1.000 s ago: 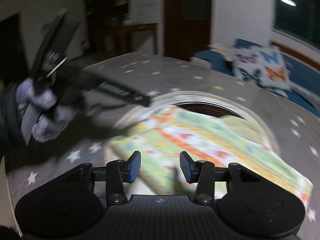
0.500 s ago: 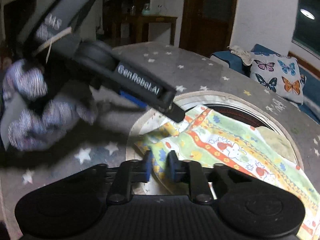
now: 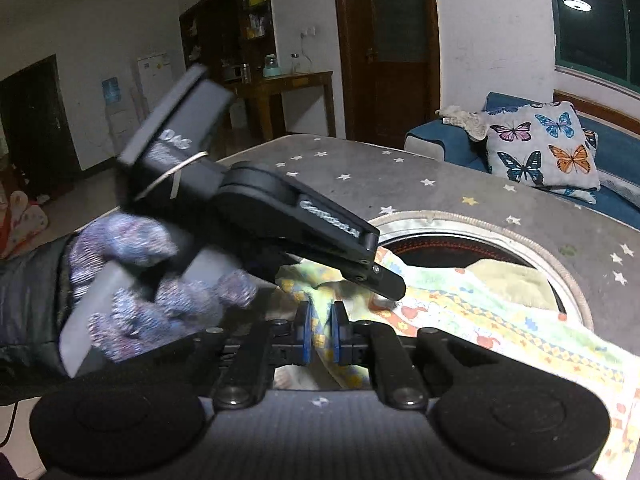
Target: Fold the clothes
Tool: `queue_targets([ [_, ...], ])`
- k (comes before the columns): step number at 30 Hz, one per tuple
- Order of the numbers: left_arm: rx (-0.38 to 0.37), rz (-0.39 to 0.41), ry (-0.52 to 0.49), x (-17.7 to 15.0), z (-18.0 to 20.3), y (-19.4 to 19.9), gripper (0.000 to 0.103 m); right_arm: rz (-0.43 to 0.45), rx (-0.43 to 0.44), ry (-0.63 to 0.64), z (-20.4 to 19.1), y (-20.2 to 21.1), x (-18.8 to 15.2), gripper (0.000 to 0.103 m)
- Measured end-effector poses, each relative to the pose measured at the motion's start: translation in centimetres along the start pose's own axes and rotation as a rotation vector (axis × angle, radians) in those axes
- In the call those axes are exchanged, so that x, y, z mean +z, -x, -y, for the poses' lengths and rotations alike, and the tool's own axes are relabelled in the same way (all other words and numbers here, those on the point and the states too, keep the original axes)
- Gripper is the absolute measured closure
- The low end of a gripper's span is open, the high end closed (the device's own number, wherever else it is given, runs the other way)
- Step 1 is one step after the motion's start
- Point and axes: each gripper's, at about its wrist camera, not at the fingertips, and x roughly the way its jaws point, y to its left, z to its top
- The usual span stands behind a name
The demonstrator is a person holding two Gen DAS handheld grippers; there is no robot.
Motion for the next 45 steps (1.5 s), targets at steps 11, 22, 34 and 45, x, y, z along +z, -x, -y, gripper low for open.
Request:
queue_targets([
  [11,0.042,0.029,-0.067,-0.6,0.3,0.1,0.092,0.008,-0.201,-0.188,6.9,2.8,-2.5,0.085],
  [22,0.087,0.036,-0.116,-0.5,1.1,-0.1,0.092,-0.015,-0.452,-0.356,16.3,4.4,-6.0,0.076],
  [34,0.118,0.045,-0.173,-0.3,2.2,-0.3,0.092,0.002,-0.506,-0.442,18.5,4.5,-6.7,0.069],
  [45,0.058,0.098,-0.33,0.8,8.7,0.7,0.094,0.102,-0.484,-0.428,17.3,7.8,-5.7,0.098],
])
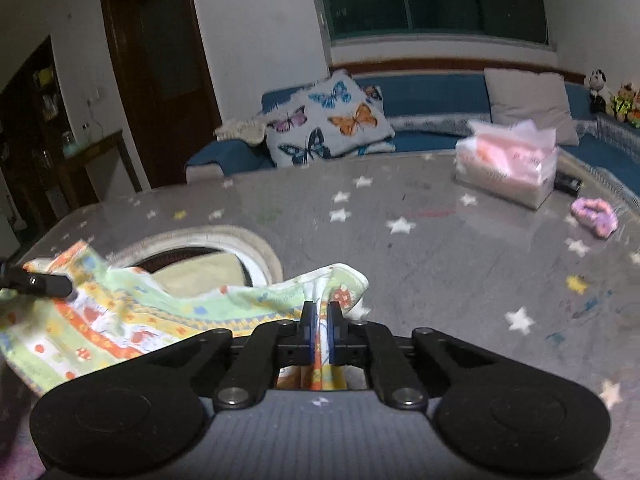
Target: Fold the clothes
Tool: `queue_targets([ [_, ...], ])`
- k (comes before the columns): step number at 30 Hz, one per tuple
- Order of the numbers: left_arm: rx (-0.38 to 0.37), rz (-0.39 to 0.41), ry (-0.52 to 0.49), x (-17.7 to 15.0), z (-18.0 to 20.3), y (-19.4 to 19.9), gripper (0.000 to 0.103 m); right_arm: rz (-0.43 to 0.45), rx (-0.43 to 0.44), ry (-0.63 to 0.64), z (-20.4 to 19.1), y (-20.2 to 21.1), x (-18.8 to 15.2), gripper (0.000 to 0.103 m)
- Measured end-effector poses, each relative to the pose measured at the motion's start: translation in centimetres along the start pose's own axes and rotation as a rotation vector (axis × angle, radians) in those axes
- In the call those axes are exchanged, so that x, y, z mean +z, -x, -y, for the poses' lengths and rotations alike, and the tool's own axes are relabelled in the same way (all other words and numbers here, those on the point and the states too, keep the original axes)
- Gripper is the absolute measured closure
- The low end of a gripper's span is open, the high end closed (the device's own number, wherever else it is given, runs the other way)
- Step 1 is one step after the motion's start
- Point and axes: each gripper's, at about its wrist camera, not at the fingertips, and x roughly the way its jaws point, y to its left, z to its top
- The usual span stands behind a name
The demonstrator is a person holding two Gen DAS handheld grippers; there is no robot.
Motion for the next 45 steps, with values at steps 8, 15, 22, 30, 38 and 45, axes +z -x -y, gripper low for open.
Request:
queue_targets([
  [8,-0.079,0.018,-0.143,1.7,7.5,-2.5,0.094,0.078,-0.115,-0.013,4.5,4.1,1.8,0.099],
  [15,-0.123,-0.026,-0.216,1.8,13.0,-7.0,0.094,0.083,-0.242,-0.015,9.8,5.7,2.5,0.099],
  [22,-0.137,-0.086,-0.302,0.7,17.0,-11.2,0.09,0.048,-0.333,-0.064,14.2,4.9,1.9,0.098],
  [30,0.008,-0.101,-0.329,0.4,15.2,-12.9,0.075,-0.021,-0.338,-0.123,16.5,3.1,0.3,0.093],
  [38,-0.084,-0.12,-0.373,0.3,18.2,-15.1,0.078,-0.029,-0.146,-0.116,14.1,0.4,1.9,0.086],
  [45,-0.106,-0.155,-0.38,0.2,19.3,-19.2,0.081,-0.056,-0.111,-0.1,13.2,-3.6,2.4,0.085],
])
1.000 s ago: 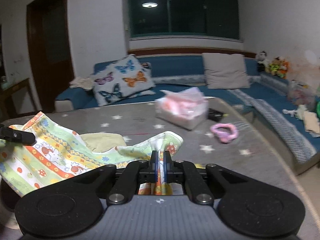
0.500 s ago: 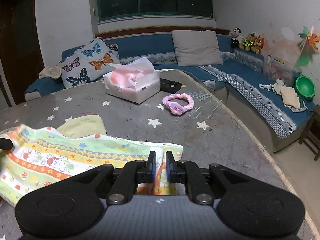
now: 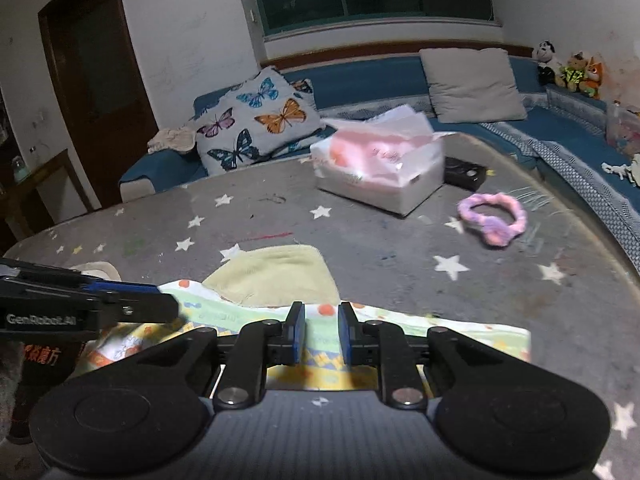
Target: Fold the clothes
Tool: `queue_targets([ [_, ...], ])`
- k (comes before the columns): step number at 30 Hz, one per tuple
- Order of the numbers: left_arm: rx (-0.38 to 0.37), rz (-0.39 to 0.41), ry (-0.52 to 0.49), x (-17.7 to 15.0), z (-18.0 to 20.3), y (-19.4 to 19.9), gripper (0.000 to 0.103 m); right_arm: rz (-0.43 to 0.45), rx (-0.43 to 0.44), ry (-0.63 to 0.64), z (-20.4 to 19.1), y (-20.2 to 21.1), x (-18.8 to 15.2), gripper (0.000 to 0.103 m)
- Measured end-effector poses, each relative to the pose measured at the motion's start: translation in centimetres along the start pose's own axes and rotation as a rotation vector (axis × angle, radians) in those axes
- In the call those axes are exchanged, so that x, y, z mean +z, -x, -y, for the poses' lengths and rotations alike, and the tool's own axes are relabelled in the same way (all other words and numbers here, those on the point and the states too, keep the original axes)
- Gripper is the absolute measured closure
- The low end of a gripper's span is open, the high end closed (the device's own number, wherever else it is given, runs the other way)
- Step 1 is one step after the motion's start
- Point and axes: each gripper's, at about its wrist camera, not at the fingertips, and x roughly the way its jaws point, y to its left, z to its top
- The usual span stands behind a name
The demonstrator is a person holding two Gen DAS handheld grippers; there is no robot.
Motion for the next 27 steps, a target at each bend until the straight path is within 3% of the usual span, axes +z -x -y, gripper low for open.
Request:
queue_targets([
  [4,0.016,-0.021,0.01,-0.4,-0.8,-1.5,0.08,-0.002,-0.02,0.041,-0.6,-0.7,-0.1,0.082],
  [7,0.011,-0.01,0.013,-0.6,-0.8,-0.9,0.08,-0.009,-0.011,0.053,-0.8,-0.1,-0.1,0.066],
  [10,0.004,0.0,-0.001,-1.1,-0.3,0.3,0.079,-0.015,0.0,0.081,-1.4,1.1,-0.6,0.064],
  [16,-0.008,0.02,-0.053,-3.1,1.4,2.9,0.068,-0.031,0.029,0.127,-2.8,4.1,-2.6,0.052],
  [18,-0.001,0.026,-0.079,-4.0,2.0,3.7,0.063,-0.036,0.03,0.135,-3.1,5.0,-3.4,0.051],
  [27,0.05,0.038,-0.118,-8.1,2.9,5.5,0.057,-0.032,-0.015,0.172,-4.2,8.4,-7.2,0.045],
])
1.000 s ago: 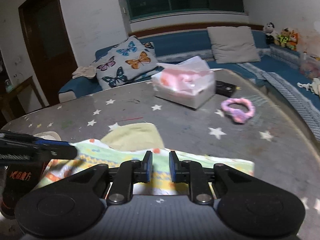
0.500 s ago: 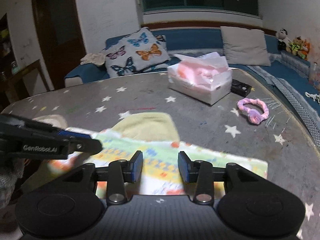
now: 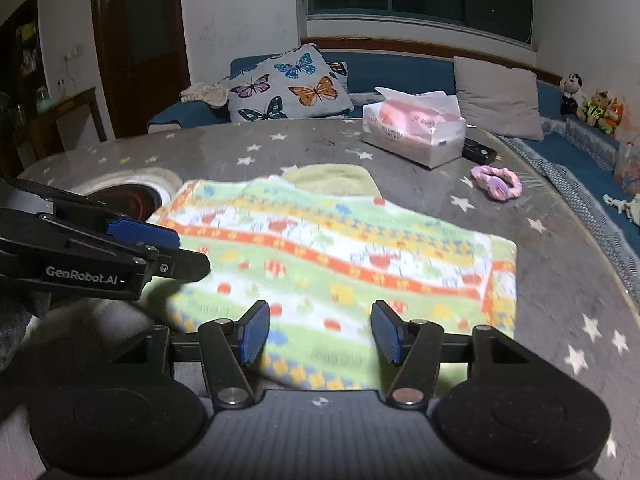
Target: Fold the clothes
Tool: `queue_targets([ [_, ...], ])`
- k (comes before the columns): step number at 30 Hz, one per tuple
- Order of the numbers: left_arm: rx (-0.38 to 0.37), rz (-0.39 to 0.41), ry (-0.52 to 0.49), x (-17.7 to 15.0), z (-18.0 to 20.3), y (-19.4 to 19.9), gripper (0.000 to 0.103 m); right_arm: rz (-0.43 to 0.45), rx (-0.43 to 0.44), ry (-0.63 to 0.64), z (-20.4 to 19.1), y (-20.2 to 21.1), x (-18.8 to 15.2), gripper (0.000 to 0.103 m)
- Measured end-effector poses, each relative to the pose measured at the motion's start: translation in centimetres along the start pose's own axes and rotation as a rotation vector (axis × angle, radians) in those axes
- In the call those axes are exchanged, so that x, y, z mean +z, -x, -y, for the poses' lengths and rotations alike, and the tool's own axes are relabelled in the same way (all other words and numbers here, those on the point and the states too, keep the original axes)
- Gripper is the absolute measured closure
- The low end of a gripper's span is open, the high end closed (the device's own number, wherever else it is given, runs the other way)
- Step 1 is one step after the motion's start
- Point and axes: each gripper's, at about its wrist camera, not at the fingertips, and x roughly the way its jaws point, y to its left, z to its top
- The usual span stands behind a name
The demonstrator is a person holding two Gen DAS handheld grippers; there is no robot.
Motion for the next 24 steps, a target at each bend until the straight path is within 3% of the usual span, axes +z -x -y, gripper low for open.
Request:
queue_targets([
  [6,0.019,0.015,-0.002,-0.7,0.3,0.8,0.054,0.019,-0.032,0.007,-0.6,1.0,-1.1,0.04],
  [8,0.013,0.018,0.015,-1.0,0.0,1.5,0.05,0.026,-0.027,-0.002,-0.7,1.4,-1.2,0.03],
  [10,0.006,0.022,0.034,-1.2,-0.2,2.3,0.046,0.034,-0.013,-0.025,-0.7,1.8,-1.3,0.028],
  [12,0.005,0.025,0.048,-1.5,-0.4,2.9,0.04,0.039,-0.014,-0.042,-0.7,2.1,-1.6,0.027],
  [14,0.008,0.028,0.065,-2.0,-0.6,3.6,0.032,0.044,-0.021,-0.064,-0.7,2.4,-1.9,0.017],
  [21,0.02,0.037,0.099,-3.9,-0.8,5.6,0.005,0.056,-0.059,-0.088,-0.9,4.0,-3.0,0.005],
  [24,0.022,0.036,0.108,-4.6,-0.8,6.1,0.0,0.052,-0.084,-0.082,-1.3,4.5,-3.5,0.0],
])
